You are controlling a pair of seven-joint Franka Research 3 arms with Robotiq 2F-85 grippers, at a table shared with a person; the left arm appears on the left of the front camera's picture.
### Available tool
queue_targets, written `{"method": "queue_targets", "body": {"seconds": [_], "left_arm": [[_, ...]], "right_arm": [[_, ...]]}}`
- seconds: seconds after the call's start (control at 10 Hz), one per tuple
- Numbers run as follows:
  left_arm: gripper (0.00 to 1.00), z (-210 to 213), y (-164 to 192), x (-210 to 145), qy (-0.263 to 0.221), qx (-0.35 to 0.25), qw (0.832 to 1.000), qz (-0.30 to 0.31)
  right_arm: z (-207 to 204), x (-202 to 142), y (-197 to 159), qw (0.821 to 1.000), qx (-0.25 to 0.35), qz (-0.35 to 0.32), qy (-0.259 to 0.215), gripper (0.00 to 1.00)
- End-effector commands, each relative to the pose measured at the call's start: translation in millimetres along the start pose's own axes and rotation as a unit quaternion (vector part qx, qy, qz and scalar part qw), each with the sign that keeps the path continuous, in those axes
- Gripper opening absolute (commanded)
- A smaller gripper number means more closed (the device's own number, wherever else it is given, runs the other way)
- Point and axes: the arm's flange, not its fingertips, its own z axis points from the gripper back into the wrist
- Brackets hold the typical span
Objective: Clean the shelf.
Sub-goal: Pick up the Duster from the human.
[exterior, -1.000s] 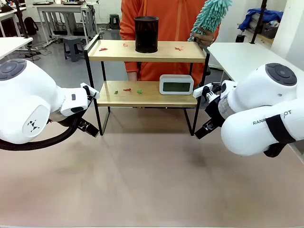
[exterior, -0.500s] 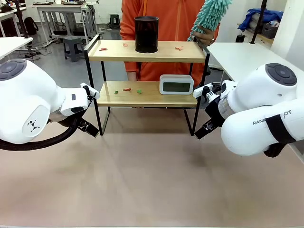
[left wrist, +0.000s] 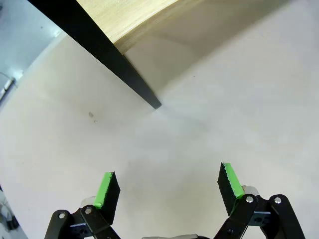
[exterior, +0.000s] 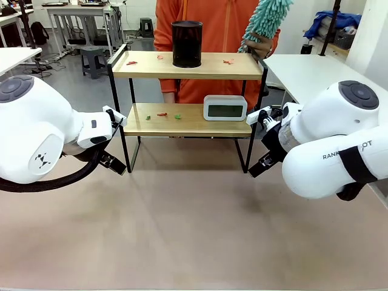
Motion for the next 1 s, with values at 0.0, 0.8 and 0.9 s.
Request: {"method": "queue_targets", "body": {"seconds": [0.0,0.8,0.9], "left_arm": [[1.00,0,0,0,0.000,0.000,1.000,0.000],[1.00,113,31,112,0.216,0.023,0.969,0.114],[1.00,72,33,35,0.198,0.115,0.973,0.011]], "right_arm": [[0,0,0,1.000,0.000,0.000,0.000,1.00],[151,-57,-92,0.900,0.169,-0.402,0.008,1.00],[116,-12,-38,0.933,0.240,-0.257,0.075,1.00]]}}
